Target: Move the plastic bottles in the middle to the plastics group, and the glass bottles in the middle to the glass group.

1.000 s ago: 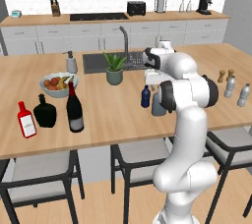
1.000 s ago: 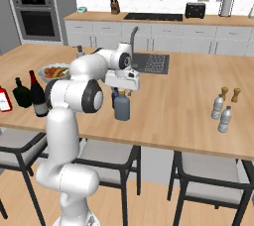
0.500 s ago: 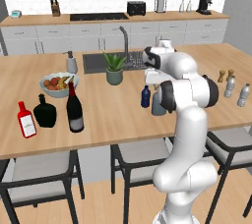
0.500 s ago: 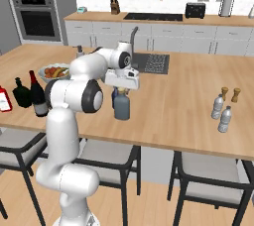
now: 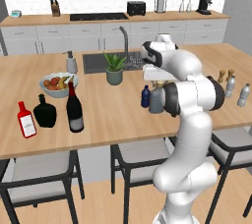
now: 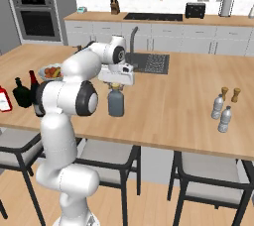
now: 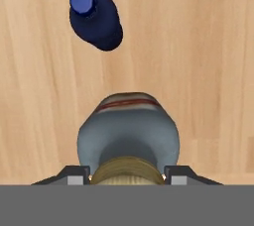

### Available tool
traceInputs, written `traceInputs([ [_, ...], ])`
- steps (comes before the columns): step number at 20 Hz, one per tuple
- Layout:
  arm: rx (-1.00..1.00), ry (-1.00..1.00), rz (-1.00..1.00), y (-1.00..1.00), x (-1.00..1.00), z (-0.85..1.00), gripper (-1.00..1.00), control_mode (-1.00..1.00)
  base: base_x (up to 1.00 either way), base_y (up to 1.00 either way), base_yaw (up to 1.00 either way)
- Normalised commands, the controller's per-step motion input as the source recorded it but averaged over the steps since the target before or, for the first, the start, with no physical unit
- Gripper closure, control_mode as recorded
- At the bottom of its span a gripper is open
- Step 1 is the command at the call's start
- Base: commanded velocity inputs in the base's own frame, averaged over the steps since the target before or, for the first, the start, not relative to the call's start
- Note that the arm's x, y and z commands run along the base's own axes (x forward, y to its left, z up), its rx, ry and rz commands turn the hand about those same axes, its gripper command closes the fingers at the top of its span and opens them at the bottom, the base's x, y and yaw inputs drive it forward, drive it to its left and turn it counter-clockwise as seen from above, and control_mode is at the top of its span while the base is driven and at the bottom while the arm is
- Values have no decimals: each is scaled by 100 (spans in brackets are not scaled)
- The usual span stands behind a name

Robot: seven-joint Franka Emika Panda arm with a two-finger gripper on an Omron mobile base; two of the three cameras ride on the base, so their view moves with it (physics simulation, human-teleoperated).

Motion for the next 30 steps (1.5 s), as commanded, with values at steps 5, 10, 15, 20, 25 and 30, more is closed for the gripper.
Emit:
traceInputs([
  [5, 0, -2, 14, 84, -17, 13, 100, -100, 0, 0, 0],
  [10, 0, -2, 15, 100, -1, 0, 100, -100, 0, 0, 0],
  [15, 1, -2, 19, 98, 0, 0, 100, -100, 0, 0, 0],
  [20, 2, 0, 21, 48, 13, -1, 100, -100, 0, 0, 0],
  [25, 0, 0, 27, 3, 45, -11, 100, -100, 0, 0, 0],
  [30, 2, 0, 29, 34, 40, -3, 100, -100, 0, 0, 0],
])
